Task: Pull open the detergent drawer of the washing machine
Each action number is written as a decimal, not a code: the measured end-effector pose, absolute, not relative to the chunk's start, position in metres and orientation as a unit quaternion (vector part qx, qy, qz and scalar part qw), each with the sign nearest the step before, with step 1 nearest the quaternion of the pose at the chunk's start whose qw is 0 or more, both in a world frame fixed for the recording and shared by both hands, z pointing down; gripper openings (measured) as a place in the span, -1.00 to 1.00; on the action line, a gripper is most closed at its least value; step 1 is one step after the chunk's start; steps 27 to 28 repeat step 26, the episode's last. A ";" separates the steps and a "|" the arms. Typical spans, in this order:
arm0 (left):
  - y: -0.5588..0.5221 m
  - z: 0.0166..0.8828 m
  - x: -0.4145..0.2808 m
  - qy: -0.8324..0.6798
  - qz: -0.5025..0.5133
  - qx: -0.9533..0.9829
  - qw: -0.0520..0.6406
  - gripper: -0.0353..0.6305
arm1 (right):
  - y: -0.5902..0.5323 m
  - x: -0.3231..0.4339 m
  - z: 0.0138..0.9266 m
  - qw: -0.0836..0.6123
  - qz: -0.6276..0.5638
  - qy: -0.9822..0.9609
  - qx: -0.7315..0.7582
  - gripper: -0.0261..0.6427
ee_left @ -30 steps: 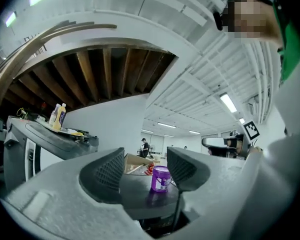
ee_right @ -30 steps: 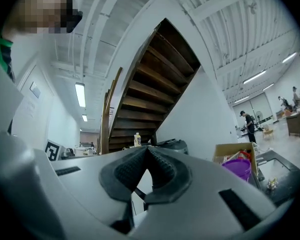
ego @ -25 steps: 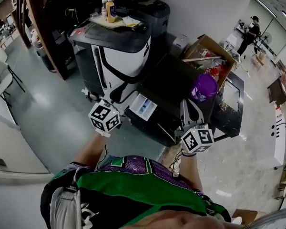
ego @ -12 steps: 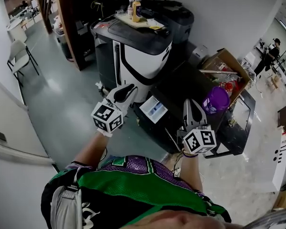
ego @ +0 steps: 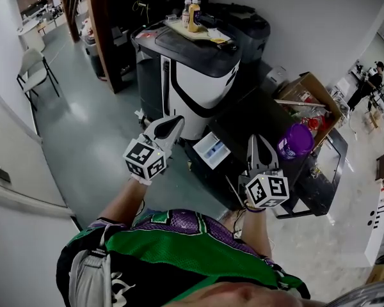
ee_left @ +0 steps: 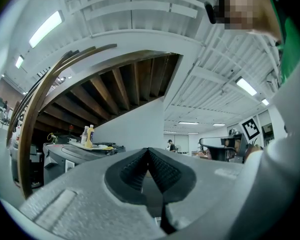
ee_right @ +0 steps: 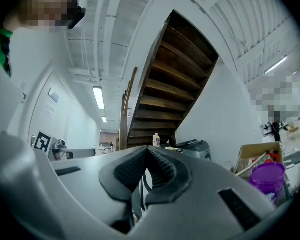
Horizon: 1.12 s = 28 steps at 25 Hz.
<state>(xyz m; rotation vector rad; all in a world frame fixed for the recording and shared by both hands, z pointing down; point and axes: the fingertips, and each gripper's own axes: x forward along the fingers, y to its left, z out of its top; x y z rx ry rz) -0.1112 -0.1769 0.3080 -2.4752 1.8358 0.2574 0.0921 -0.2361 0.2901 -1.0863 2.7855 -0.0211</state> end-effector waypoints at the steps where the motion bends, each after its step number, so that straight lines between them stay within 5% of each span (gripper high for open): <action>1: -0.177 0.307 -0.113 0.595 0.084 -0.799 0.025 -0.84 | -0.237 0.091 0.291 0.073 -0.004 0.928 -0.366 -0.92; 28: -0.186 0.309 -0.104 0.576 0.080 -0.813 0.022 -0.84 | -0.235 0.093 0.304 0.065 -0.019 0.922 -0.382 -0.92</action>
